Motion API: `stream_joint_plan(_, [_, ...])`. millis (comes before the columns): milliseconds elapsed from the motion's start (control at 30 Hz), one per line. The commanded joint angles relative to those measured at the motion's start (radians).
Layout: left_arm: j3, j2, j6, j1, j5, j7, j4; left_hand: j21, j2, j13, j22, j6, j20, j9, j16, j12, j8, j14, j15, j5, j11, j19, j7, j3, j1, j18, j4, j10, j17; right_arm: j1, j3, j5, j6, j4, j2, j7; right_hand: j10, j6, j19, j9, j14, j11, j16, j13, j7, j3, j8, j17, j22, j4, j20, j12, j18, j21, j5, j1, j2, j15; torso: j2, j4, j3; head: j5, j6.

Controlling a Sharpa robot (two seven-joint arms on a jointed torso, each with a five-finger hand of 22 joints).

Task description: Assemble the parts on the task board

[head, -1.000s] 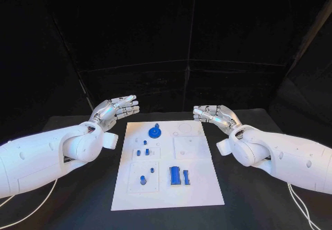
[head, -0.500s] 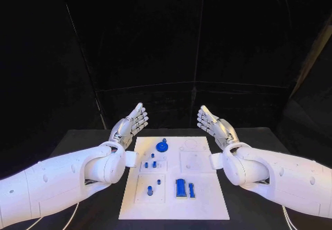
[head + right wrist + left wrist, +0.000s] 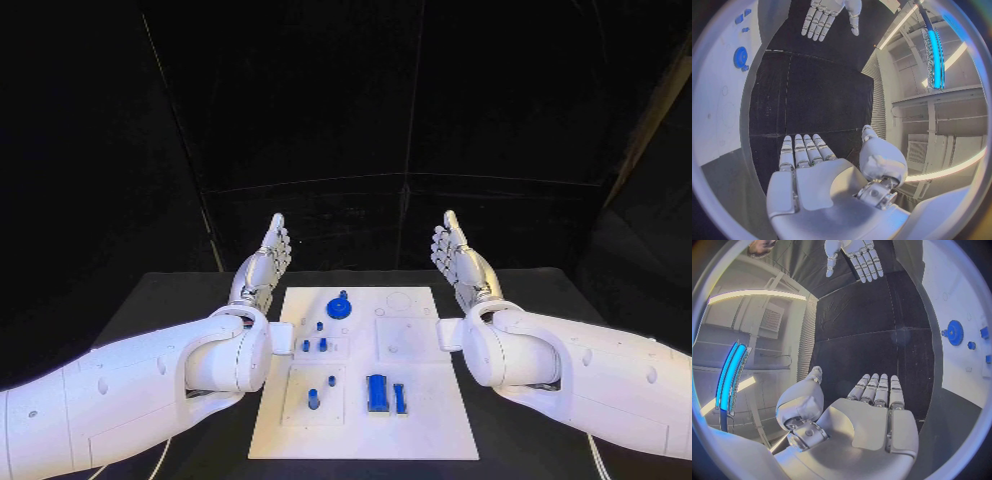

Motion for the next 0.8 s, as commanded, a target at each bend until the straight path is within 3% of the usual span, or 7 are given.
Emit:
stream_joint_plan(33, [0.001,0.001,-0.036,0.002,-0.018,0.021,0.002,-0.004,0.0,-0.001,-0.027,-0.064,-0.008,-0.002,-0.025,-0.007,-0.004,-0.062,-0.002,-0.004,-0.003,-0.053,-0.001,-0.054,-0.088,-0.021,0.0,-0.067,-0.002,0.002,0.001,0.015,-0.022,0.002,0.0,0.022,-0.068,-0.066,-0.057,-0.001,-0.072,-0.002,-0.005,-0.001,-0.005,0.007,-0.004,-0.002,-0.001,-0.001,-0.011,-0.007,-0.022,-0.019,-0.014,-0.098,0.0,-0.001,0.0,0.0,0.0,0.0,0.0])
stream_joint_plan(433, [0.001,0.001,-0.036,0.002,-0.018,0.021,0.002,-0.004,0.0,-0.001,-0.027,-0.111,-0.008,-0.002,-0.025,-0.007,-0.004,-0.111,-0.002,-0.004,-0.003,-0.092,-0.001,-0.054,-0.159,-0.021,0.0,-0.12,-0.002,0.002,0.001,0.015,-0.022,0.002,0.0,0.022,-0.12,-0.118,-0.103,-0.001,-0.128,-0.002,-0.005,-0.001,-0.005,0.007,-0.004,-0.002,-0.001,-0.001,-0.011,-0.007,-0.022,-0.019,-0.014,-0.176,0.0,-0.001,0.0,0.0,0.0,0.0,0.0])
stream_joint_plan(500, [0.001,0.001,-0.036,0.002,-0.018,0.021,0.002,-0.004,0.0,-0.001,-0.027,-0.118,-0.008,-0.002,-0.025,-0.007,-0.004,-0.115,-0.002,-0.004,-0.003,-0.163,-0.001,-0.054,-0.165,-0.021,0.0,-0.123,-0.002,0.002,0.001,0.015,-0.022,0.002,0.0,0.022,-0.126,-0.123,-0.107,-0.001,-0.134,-0.002,-0.005,-0.001,-0.005,0.007,-0.004,-0.002,-0.001,-0.001,-0.011,-0.007,-0.022,-0.019,-0.014,-0.182,0.0,-0.001,0.0,0.0,0.0,0.0,0.0])
stream_joint_plan(567, [0.001,0.001,-0.036,0.002,-0.018,0.021,0.002,-0.004,0.0,-0.001,-0.027,-0.194,-0.008,-0.002,-0.025,-0.007,-0.004,-0.19,-0.002,-0.004,-0.003,-0.163,-0.001,-0.054,-0.173,-0.021,0.0,-0.132,-0.002,0.002,0.001,0.015,-0.022,0.002,0.0,0.022,-0.21,-0.202,-0.179,-0.001,-0.219,-0.002,-0.005,-0.001,-0.005,0.007,-0.004,-0.002,-0.001,-0.001,-0.011,-0.007,-0.022,-0.019,-0.014,-0.222,0.0,-0.001,0.0,0.0,0.0,0.0,0.0])
stream_joint_plan(600, [0.001,0.001,-0.036,0.002,-0.018,0.021,0.002,-0.004,0.0,-0.001,-0.027,-0.194,-0.008,-0.002,-0.025,-0.007,-0.004,-0.19,-0.002,-0.004,-0.003,-0.163,-0.001,-0.054,-0.176,-0.021,0.0,-0.132,-0.002,0.002,0.001,0.015,-0.022,0.002,0.0,0.022,-0.21,-0.202,-0.179,-0.001,-0.219,-0.002,-0.005,-0.001,-0.005,0.007,-0.004,-0.002,-0.001,-0.001,-0.011,-0.007,-0.022,-0.019,-0.014,-0.299,0.0,-0.001,0.0,0.0,0.0,0.0,0.0])
stream_joint_plan(700, [0.001,0.001,-0.036,0.002,-0.018,0.021,0.002,-0.004,0.0,-0.001,-0.027,-0.194,-0.008,-0.002,-0.025,-0.007,-0.004,-0.19,-0.002,-0.004,-0.003,-0.163,-0.001,-0.054,-0.184,-0.021,0.0,-0.205,-0.002,0.002,0.001,0.015,-0.022,0.002,0.0,0.022,-0.21,-0.202,-0.179,-0.001,-0.219,-0.002,-0.005,-0.001,-0.005,0.007,-0.004,-0.002,-0.001,-0.001,-0.011,-0.007,-0.022,-0.019,-0.014,-0.299,0.0,-0.001,0.0,0.0,0.0,0.0,0.0])
stream_joint_plan(800, [0.001,0.001,-0.036,0.002,-0.018,0.021,0.002,-0.004,0.0,-0.001,-0.027,-0.194,-0.008,-0.002,-0.025,-0.007,-0.004,-0.19,-0.002,-0.004,-0.003,-0.163,-0.001,-0.054,-0.269,-0.021,0.0,-0.205,-0.002,0.002,0.001,0.015,-0.022,0.002,0.0,0.022,-0.21,-0.202,-0.179,-0.001,-0.219,-0.002,-0.005,-0.001,-0.005,0.007,-0.004,-0.002,-0.001,-0.001,-0.011,-0.007,-0.022,-0.019,-0.014,-0.299,0.0,-0.001,0.0,0.0,0.0,0.0,0.0])
